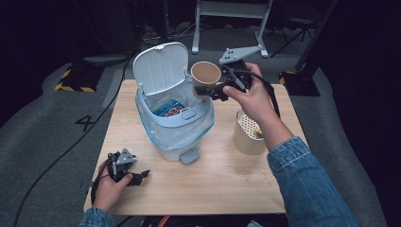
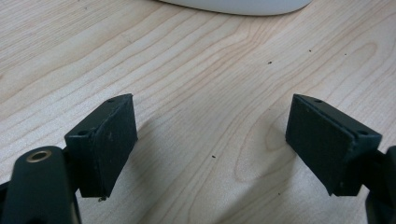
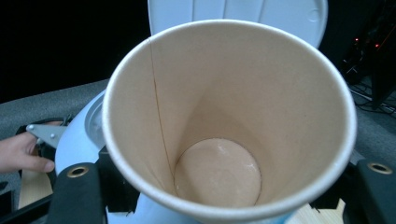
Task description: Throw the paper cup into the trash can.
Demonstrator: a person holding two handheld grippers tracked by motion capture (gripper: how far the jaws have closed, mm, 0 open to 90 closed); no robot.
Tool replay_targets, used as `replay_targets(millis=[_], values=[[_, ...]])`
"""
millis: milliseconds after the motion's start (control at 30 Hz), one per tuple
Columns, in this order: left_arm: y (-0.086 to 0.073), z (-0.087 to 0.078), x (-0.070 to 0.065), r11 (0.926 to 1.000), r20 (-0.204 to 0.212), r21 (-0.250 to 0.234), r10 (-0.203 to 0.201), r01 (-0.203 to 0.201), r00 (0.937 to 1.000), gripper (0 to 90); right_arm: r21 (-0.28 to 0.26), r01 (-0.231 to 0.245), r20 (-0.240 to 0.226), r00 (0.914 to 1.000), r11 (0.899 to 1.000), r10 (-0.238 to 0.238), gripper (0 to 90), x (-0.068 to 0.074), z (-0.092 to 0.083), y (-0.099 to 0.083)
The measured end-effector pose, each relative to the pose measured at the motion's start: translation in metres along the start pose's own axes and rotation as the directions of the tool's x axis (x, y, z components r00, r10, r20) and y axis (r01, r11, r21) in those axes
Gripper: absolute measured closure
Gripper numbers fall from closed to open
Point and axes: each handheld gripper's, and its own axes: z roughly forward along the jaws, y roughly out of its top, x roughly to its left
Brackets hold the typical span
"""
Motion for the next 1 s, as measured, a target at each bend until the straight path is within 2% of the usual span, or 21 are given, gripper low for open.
replay_targets(millis=[133,333,533,667,733,767,800,833,867,900,933,967,1000], values=[[0.001,0.001,0.000,1.0000,0.003,-0.001,-0.010,0.010,0.9999,16.7,0.008,-0.010,0.009,0.9999,1.000,0.010,28.7,0.002,0.017,0.003],[0.001,0.002,0.000,1.0000,0.001,0.000,-0.003,0.003,1.0000,16.7,0.013,-0.028,0.008,0.9996,1.000,0.028,28.7,0.002,0.042,0.007],[0.002,0.001,0.000,1.0000,-0.001,0.002,-0.004,0.004,1.0000,16.8,0.039,-0.026,0.038,0.9990,0.999,0.025,28.8,0.002,0.060,0.009],[0.002,0.001,-0.001,1.0000,-0.004,0.002,-0.004,0.004,1.0000,17.0,0.088,-0.019,0.061,0.9981,0.996,0.014,28.4,0.001,0.070,0.005],[0.001,0.001,-0.001,1.0000,-0.005,-0.001,-0.004,0.004,1.0000,17.0,0.103,-0.023,0.056,0.9983,0.994,0.017,27.3,-0.001,0.074,0.003],[0.002,0.001,0.000,1.0000,-0.004,0.002,-0.004,0.004,1.0000,17.0,0.090,-0.015,0.050,0.9987,0.996,0.011,26.1,0.000,0.075,0.001],[0.001,0.001,-0.001,1.0000,-0.005,-0.001,-0.004,0.004,1.0000,17.0,0.066,-0.008,0.038,0.9993,0.998,0.006,21.2,-0.001,0.076,0.000],[0.002,0.001,0.000,1.0000,-0.004,0.002,-0.004,0.004,1.0000,17.0,0.033,-0.010,0.045,0.9990,0.999,0.009,12.8,0.000,0.078,-0.001],[0.002,0.001,0.000,1.0000,-0.004,0.002,-0.004,0.004,1.0000,17.0,0.004,-0.003,0.099,0.9951,1.000,0.002,11.5,0.001,0.078,-0.002],[0.001,0.001,-0.001,1.0000,-0.005,-0.001,-0.004,0.004,1.0000,17.0,-0.014,0.001,0.135,0.9908,1.000,0.001,16.3,0.001,0.078,-0.002],[0.001,0.001,-0.001,1.0000,-0.005,0.000,-0.004,0.004,1.0000,17.0,-0.031,-0.020,0.142,0.9895,0.999,0.024,17.8,0.001,0.078,-0.001],[0.002,0.001,0.000,1.0000,-0.004,0.002,-0.004,0.004,1.0000,17.0,-0.040,-0.030,0.136,0.9901,0.999,0.036,13.9,0.001,0.077,-0.001],[0.001,0.001,-0.001,1.0000,-0.005,-0.001,-0.004,0.004,1.0000,17.0,-0.044,-0.025,0.132,0.9907,0.999,0.031,14.4,0.002,0.075,-0.001]])
